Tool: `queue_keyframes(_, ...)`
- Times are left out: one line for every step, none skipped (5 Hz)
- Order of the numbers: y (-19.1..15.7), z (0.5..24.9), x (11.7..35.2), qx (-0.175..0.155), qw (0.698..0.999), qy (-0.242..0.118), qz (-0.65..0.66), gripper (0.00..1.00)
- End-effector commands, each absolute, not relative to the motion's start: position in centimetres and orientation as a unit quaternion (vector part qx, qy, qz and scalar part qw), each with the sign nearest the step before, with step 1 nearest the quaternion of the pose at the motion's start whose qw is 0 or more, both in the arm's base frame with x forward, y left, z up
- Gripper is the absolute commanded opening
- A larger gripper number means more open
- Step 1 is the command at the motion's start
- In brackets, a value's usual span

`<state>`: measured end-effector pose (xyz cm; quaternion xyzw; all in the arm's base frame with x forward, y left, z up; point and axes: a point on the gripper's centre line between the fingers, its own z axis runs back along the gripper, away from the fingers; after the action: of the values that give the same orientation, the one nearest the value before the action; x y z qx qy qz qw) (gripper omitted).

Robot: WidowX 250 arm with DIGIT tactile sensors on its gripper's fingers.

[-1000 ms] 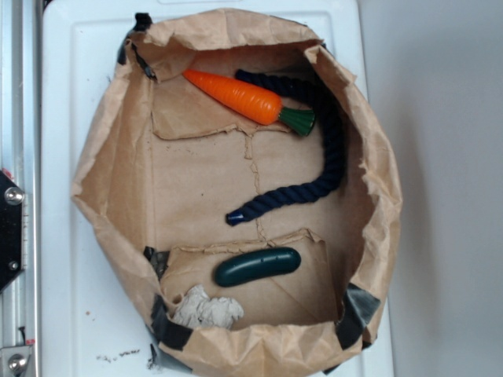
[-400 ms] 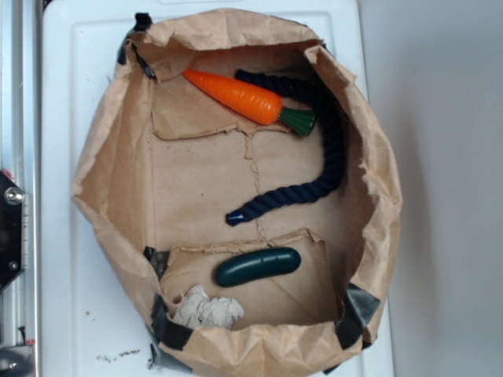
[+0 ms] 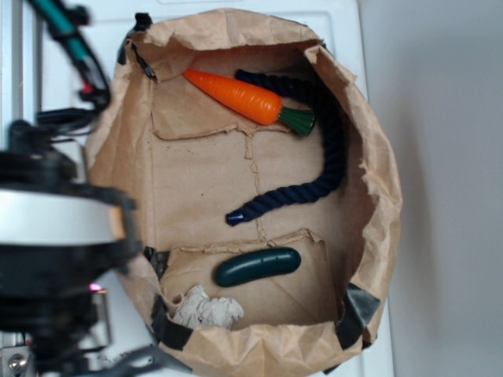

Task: Grab the plastic pickle.

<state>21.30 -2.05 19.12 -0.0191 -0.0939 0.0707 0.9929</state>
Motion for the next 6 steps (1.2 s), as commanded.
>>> queue_keyframes(-2.6, 21.1, 26.4, -0.007, 0.987, -0.117, 0.107, 1.00)
queue_keyframes(-0.7, 18.0, 27.8, -0.010, 0.979, -0.137, 0.153, 1.00)
queue_keyframes(0.2, 15.3, 29.4, -0.041, 0.971, -0.158, 0.177, 1.00)
queue_keyframes(1.4, 12.4, 30.0, -0.038, 0.969, -0.137, 0.203, 1.00)
queue_keyframes(1.5, 10.4, 30.1, -0.032, 0.972, -0.114, 0.204, 1.00)
queue_keyframes(-0.9, 8.4, 30.0, -0.028, 0.980, -0.096, 0.173, 1.00)
